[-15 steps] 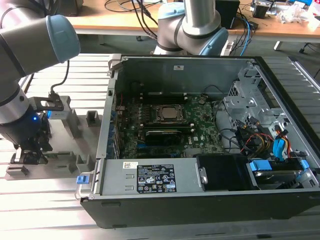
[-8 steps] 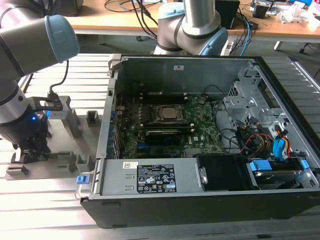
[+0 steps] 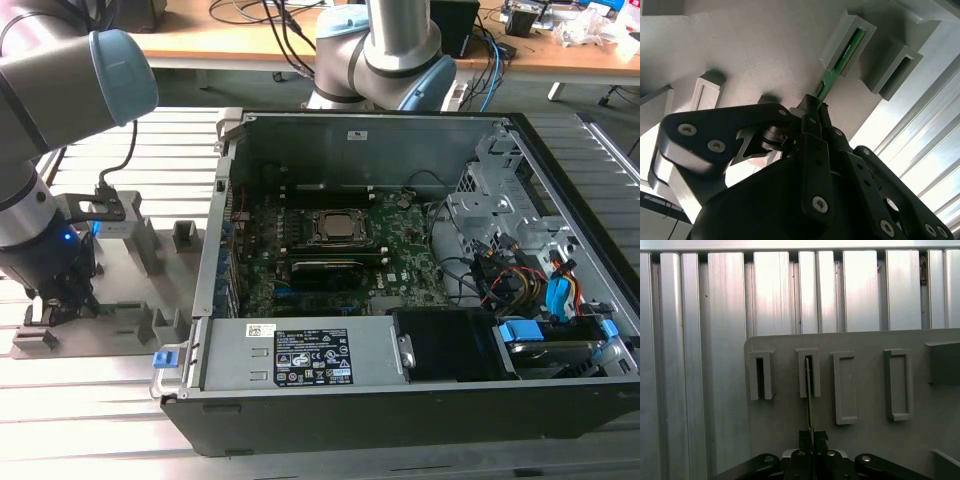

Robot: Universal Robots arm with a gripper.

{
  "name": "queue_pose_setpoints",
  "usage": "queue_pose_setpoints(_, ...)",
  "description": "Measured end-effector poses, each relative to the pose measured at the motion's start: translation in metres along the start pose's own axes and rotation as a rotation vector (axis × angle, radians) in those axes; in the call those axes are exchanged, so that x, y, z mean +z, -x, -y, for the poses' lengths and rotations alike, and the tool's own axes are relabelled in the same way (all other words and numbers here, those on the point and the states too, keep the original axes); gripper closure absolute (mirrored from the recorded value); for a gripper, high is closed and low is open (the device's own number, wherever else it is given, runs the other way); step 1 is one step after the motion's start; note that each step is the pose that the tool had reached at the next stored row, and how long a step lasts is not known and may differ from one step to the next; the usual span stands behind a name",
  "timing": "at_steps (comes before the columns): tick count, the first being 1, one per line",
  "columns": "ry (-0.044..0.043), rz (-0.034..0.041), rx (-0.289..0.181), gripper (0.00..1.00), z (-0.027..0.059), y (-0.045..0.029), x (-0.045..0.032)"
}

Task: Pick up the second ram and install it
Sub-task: 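Pick up the second ram and move it above second insertion slot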

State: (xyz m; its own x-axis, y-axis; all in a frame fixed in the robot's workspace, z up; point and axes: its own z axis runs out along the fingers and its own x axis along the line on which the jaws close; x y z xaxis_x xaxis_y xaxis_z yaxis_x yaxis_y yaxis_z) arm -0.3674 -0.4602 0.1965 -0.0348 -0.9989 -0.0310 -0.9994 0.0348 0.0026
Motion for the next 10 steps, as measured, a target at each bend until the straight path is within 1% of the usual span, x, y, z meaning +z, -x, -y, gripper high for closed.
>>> queue_pose_setpoints(10, 0.0, 0.0001, 0.0, 0.86, -0.0003, 0.0, 0.0)
